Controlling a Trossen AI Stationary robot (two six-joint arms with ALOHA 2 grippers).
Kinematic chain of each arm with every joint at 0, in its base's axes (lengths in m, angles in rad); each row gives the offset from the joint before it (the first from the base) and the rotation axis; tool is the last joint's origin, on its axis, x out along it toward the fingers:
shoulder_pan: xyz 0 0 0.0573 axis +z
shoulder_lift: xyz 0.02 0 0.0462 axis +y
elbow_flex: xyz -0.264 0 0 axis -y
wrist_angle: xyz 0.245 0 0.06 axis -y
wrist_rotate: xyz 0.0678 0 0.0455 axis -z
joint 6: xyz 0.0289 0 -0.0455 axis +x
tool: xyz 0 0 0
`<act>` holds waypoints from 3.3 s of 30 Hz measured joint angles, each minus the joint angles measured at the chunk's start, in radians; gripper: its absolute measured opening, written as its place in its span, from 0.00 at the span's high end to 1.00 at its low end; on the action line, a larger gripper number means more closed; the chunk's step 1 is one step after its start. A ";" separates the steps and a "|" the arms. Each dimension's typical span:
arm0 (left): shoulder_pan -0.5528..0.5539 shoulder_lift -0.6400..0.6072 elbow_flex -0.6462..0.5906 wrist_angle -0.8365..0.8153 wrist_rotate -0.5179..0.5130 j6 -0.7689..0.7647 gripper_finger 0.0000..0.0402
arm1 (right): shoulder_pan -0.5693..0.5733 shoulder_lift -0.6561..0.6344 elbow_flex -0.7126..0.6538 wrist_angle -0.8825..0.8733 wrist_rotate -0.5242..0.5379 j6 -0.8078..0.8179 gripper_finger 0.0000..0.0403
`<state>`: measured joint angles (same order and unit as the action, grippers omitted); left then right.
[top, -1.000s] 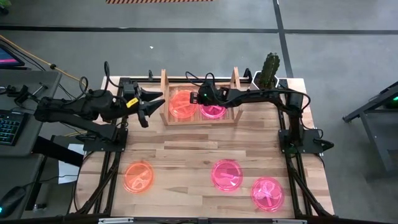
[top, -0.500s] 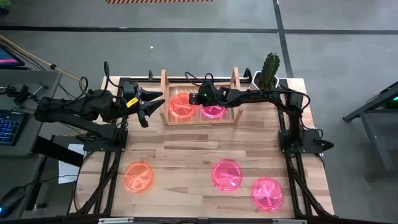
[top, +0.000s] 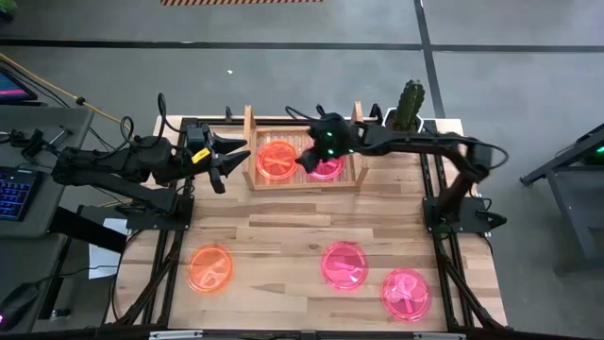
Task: Place and stack plates onto a shelf
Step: Stack the pink plate on top of the pink plate
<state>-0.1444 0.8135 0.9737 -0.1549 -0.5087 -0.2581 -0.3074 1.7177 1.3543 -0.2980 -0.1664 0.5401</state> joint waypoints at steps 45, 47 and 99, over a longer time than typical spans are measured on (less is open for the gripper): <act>0.034 0.559 -0.146 0.384 0.403 -0.326 0.61 | 0.313 -0.724 -0.687 0.445 0.404 0.271 0.45; 0.034 0.662 -0.105 0.381 0.470 -0.405 0.61 | 0.313 -0.724 -0.687 0.445 0.406 0.267 0.45; -0.121 1.349 0.361 0.164 0.504 -0.748 0.91 | 0.321 -0.723 -0.686 0.416 0.354 0.193 0.45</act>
<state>-0.2652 2.1623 1.3347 0.0095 -0.0044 -1.0062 0.0139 0.9943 0.6678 0.1178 0.1875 0.7330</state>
